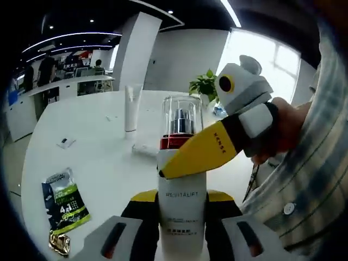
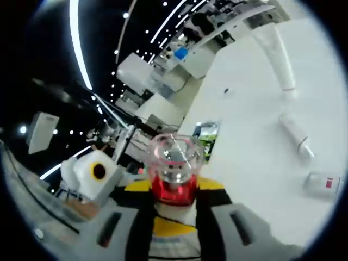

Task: Arrange the skincare products in the storage area until every visible bottle or jar stands upright without overlapping.

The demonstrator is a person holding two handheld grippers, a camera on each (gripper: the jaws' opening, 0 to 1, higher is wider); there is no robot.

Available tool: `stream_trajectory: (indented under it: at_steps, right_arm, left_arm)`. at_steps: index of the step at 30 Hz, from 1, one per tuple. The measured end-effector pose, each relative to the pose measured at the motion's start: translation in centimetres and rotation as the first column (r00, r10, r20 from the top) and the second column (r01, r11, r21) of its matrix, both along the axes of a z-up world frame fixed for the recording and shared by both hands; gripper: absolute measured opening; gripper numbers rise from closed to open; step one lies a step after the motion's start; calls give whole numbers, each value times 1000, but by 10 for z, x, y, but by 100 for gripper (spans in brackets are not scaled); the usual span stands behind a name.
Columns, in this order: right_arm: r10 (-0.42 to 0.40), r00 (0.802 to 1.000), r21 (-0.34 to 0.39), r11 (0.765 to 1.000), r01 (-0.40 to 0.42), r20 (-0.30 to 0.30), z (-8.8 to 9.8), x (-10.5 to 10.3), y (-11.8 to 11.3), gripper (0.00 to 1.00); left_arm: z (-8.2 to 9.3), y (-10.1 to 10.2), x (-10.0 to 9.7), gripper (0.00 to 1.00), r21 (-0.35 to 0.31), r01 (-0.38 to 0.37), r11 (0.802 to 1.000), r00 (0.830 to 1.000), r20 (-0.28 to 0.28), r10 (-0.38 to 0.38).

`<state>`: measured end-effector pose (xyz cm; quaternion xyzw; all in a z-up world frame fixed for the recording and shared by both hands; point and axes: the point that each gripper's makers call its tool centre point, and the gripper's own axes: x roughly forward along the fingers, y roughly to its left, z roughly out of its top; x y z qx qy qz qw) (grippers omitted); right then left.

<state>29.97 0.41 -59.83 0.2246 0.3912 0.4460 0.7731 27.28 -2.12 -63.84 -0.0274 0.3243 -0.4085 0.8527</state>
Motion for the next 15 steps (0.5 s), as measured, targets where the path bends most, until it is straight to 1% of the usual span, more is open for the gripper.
stream_trajectory:
  at_steps: [3,4,6,7,8,9,11,12,13,14,15]
  right_arm:
    - [35,998,-28,999,-34,48,-1,-3,0,26]
    - [67,994,-60,996,-61,91,-3,-6,0,26]
    - [106,984,-102,990,-93,140,-5,-8,0,26]
    - [128,978,-124,986,-108,167,-5,-9,0,26]
    - [165,963,-163,978,-131,212,-7,-10,0,26]
    - [176,958,-175,975,-138,225,-7,-10,-1,26]
    - [223,935,-230,960,-161,275,-11,-10,-2,26]
    - [230,931,-237,957,-165,283,-12,-10,-2,26]
    - [214,939,-224,962,-155,270,-14,-9,-3,26]
    - [217,937,-226,962,-156,273,-15,-8,-4,26]
    - [226,932,-230,960,-162,285,-15,-7,-5,26]
  left_arm:
    - [-4,-3,-2,30,3,9,1000,1000,-15,-9]
    - [-5,-3,-3,30,17,15,1000,1000,-9,-15]
    - [-11,-6,-5,30,38,31,999,999,-16,-31]
    - [-13,-7,-5,31,41,33,999,999,-16,-33]
    - [-15,-8,-5,31,46,36,998,999,-14,-35]
    - [-17,-10,-4,31,52,41,998,999,-13,-40]
    - [-21,-13,-2,31,56,43,997,999,-17,-42]
    - [-23,-14,-1,31,62,43,997,999,-19,-42]
    - [-24,-14,0,31,64,43,997,999,-20,-41]
    - [-24,-15,0,31,65,41,997,999,-22,-40]
    - [-24,-15,1,31,65,40,997,999,-22,-38]
